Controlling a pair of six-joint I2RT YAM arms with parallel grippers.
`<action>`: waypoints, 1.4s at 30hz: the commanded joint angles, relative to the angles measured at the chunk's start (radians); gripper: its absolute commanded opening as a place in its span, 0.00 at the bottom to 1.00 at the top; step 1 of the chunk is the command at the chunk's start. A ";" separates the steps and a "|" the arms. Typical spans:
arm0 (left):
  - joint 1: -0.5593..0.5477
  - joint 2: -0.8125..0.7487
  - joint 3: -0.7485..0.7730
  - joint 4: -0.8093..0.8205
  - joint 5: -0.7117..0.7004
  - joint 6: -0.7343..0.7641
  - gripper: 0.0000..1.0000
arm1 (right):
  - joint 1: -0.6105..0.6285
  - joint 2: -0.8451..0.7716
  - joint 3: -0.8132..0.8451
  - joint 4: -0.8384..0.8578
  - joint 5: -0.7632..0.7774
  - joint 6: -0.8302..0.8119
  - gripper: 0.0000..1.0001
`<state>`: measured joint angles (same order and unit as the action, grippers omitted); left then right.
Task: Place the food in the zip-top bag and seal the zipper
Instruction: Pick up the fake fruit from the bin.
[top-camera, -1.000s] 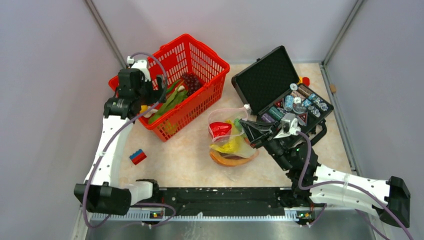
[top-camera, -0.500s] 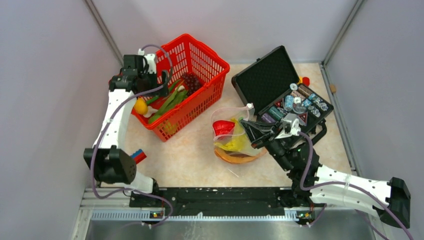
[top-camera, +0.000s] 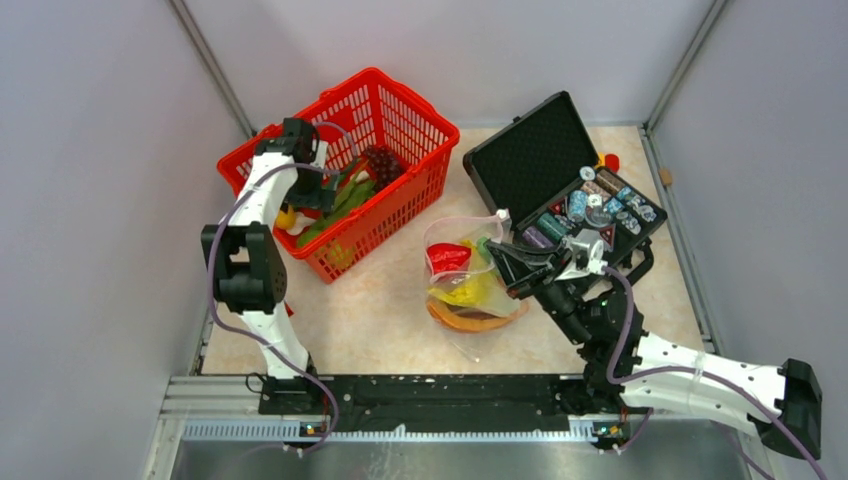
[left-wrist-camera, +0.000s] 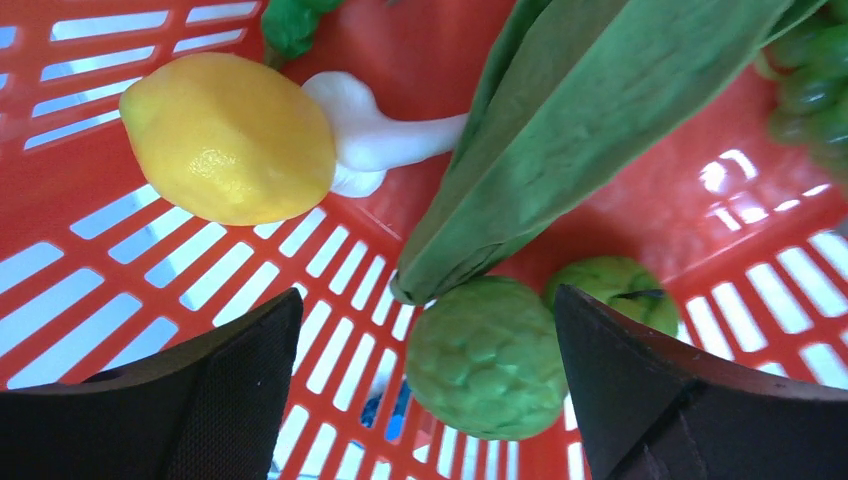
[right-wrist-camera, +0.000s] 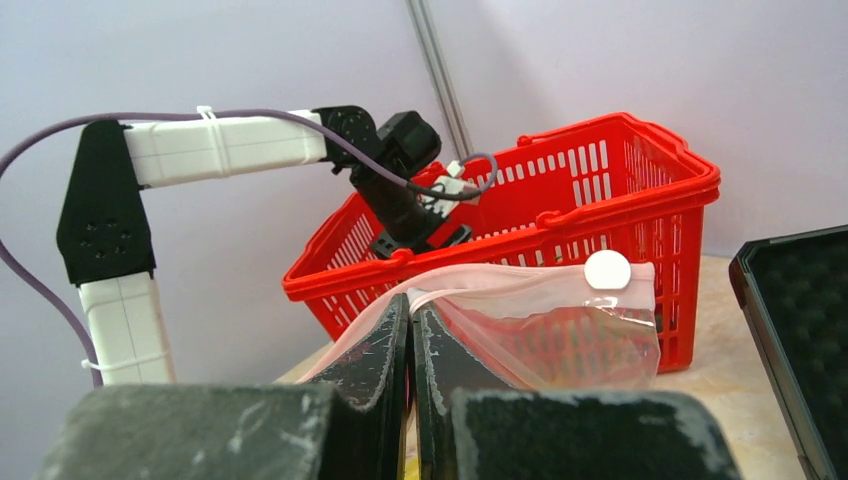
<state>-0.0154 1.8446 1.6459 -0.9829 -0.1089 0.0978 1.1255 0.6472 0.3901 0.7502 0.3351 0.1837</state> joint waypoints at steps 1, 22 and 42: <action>0.006 0.002 0.048 -0.052 -0.070 0.083 0.92 | 0.006 -0.047 0.001 0.091 0.001 -0.011 0.00; -0.018 0.119 0.148 -0.316 0.187 0.156 0.96 | 0.006 -0.125 -0.013 0.053 0.030 -0.062 0.00; -0.017 0.184 0.039 -0.316 0.148 0.106 0.53 | 0.008 -0.177 -0.001 0.004 0.024 -0.094 0.00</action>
<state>-0.0284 2.0171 1.7164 -1.3018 0.0326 0.2161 1.1255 0.4908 0.3668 0.6647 0.3653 0.1036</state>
